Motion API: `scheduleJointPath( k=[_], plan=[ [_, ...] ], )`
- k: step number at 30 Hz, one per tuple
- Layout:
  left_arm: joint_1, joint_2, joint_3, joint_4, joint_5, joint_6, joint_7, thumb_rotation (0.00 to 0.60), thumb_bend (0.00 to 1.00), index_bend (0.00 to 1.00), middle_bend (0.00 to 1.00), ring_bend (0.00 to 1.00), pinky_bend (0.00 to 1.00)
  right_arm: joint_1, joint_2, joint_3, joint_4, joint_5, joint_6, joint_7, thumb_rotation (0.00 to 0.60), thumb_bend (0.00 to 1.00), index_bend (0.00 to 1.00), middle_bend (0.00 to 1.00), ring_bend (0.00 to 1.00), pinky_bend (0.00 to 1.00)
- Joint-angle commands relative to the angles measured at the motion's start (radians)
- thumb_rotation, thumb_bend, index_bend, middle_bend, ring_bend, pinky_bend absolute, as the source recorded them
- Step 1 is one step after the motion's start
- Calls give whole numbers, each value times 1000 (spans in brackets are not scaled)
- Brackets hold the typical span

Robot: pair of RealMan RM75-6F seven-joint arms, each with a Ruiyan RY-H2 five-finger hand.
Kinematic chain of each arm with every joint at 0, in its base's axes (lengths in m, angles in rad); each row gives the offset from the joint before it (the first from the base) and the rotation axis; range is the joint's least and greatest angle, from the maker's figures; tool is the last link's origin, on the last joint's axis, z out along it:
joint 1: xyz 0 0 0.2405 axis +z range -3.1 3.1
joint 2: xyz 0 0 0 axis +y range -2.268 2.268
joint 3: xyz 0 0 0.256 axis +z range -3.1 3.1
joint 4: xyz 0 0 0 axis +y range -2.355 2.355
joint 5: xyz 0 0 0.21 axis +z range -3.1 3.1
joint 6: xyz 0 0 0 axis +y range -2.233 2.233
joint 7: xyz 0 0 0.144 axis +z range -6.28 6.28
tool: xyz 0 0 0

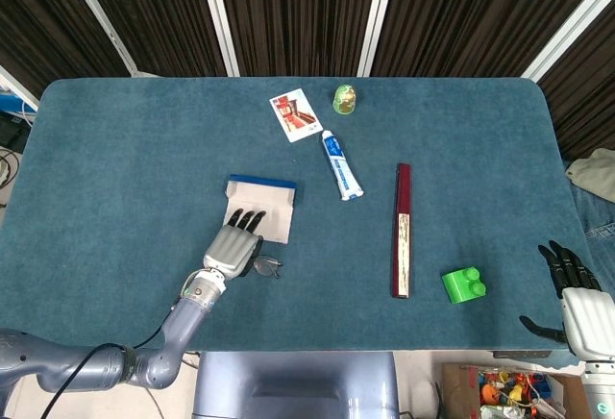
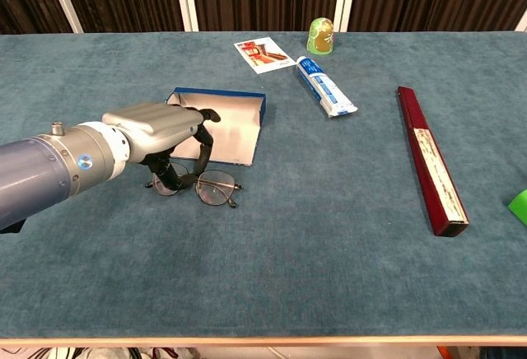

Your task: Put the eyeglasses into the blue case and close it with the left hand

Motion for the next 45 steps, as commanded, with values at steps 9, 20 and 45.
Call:
scheduleJointPath(
  k=[9,20,45],
  plan=[
    [-1,-3,2,4,-2,-1,-5,600,403,544,36,0,0,0,0,1,-2,3,-1,2,600,59,0,0,0,168],
    [0,2,-2,-12,-2,14,-4,600,437,558,44,0,0,0,2,1,-5,7,-4,3,600,60,0,0,0,168],
    [-98,-19,-118,-15,-167,99,176,600,444,572,52,0,0,1,7,1,-14,16,-15,12,600,60,0,0,0,168]
  ],
)
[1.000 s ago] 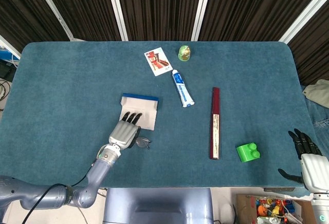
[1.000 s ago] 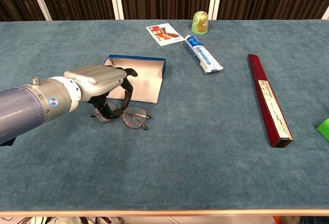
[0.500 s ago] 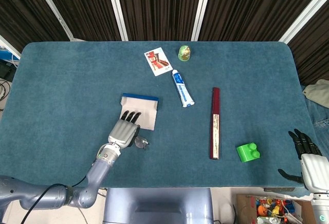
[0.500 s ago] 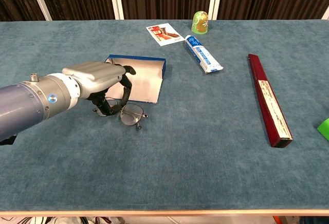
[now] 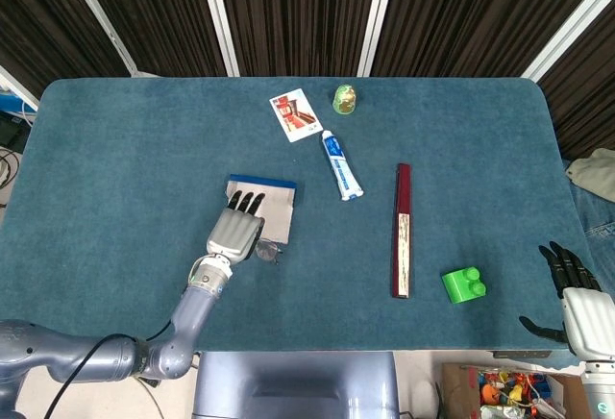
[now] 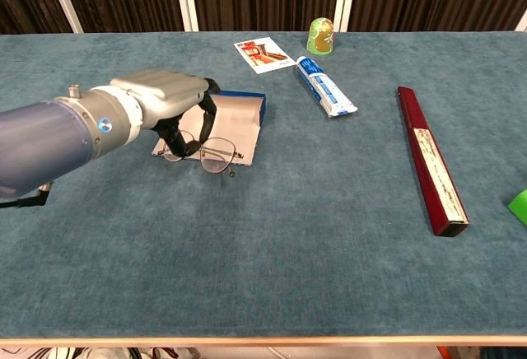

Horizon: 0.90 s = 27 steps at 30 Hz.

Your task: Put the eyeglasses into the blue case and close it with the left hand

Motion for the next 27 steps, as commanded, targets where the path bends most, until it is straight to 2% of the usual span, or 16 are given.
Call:
scheduleJointPath(
  k=[1,7,13,27],
  plan=[
    [-29,-14,-31,15,-44,19,38,600,444,573,52,0,0,0,0,0,0,0,0,0,600,60,0,0,0,168],
    [-87,-70,-93,124,-139,13,81,600,444,573,53,0,0,0,1,0,-1,1,0,1,600,60,0,0,0,168],
    [-124,-115,-127,246,-202,-5,100,600,444,572,53,0,0,0,3,1,-1,5,-3,3,600,62,0,0,0,168],
    [-182,-178,-186,412,-259,-63,85,600,444,572,53,0,0,3,5,7,-4,19,-12,10,600,63,0,0,1,168]
  ],
)
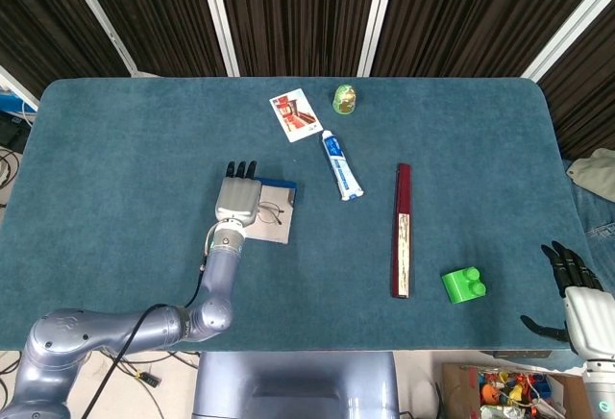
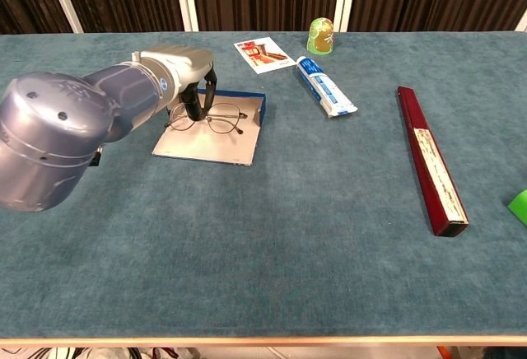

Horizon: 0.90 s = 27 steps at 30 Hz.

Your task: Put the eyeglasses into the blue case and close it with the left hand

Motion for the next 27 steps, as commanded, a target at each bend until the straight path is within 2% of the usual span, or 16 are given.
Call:
scheduleJointPath(
  k=[1,6,16,27],
  plan=[
    [-17,-20,-16,42,-14,-14,-4,600,444,573,52,0,0,1,1,1,0,2,-3,2,600,63,0,0,1,168],
    [-41,-54,-30,116,-27,-39,-7,600,444,573,52,0,0,4,2,2,1,5,-9,7,600,63,0,0,1,168],
    [-67,-95,-34,195,-19,-50,-4,600,444,572,52,0,0,4,4,1,-1,9,-14,11,600,64,0,0,2,168],
    [-97,-148,-65,297,-24,-64,-3,600,444,565,50,0,0,5,6,2,-4,11,-17,16,600,64,0,0,2,168]
  ],
)
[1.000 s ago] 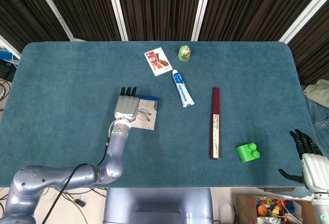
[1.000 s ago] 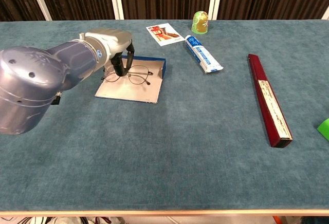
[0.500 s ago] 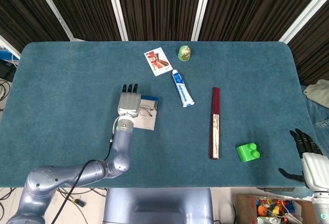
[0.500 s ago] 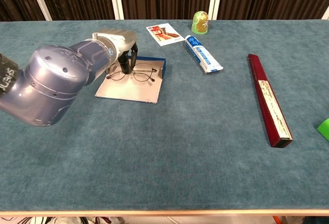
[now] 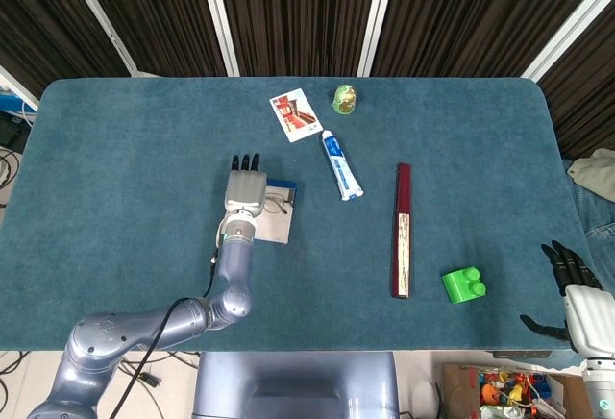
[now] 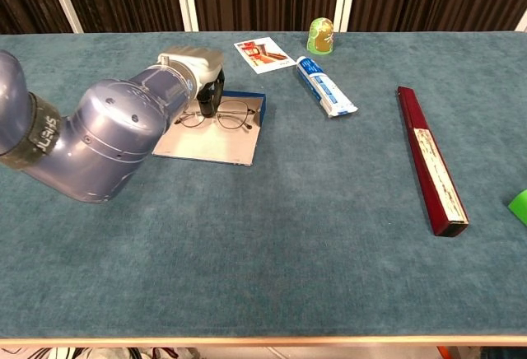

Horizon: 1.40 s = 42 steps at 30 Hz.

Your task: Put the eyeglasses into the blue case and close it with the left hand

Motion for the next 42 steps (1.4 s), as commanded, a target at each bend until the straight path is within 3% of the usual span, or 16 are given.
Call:
scheduleJointPath(
  k=[1,10,18,27,31,34,36,40,42],
  plan=[
    [-7,-14,-10,21,-2,-3,0,600,444,560,50,0,0,0,1,0,0,0,-1,1,600,64,0,0,2,168],
    [-13,-34,-22,42,2,-10,6,600,434,391,40,0,0,1,2,-1,-1,1,-3,2,600,64,0,0,2,168],
    [-10,-32,-31,24,7,7,19,600,431,364,39,0,0,1,3,-1,-2,1,-5,2,600,65,0,0,2,168],
    [26,27,-21,-113,77,108,1,600,431,329,35,0,0,2,3,-3,-4,0,-7,4,600,66,0,0,2,168],
    [62,77,0,-225,118,150,-10,600,431,304,37,0,4,1,3,-3,-5,-1,-5,2,600,68,0,0,2,168],
    [108,135,38,-344,155,176,-20,600,432,267,49,1,137,0,2,-2,-5,1,-3,1,600,72,0,0,2,168],
    [152,179,65,-434,181,184,-55,600,432,232,83,44,318,1,2,-1,-7,7,-6,-2,600,73,0,0,2,168],
    [212,242,110,-545,228,182,-115,600,434,164,212,276,559,1,1,0,-9,10,-7,-6,600,78,0,0,2,168],
    [243,273,131,-599,244,168,-154,600,442,147,289,359,627,0,1,0,-9,8,-3,-9,600,85,0,0,2,168]
  ],
)
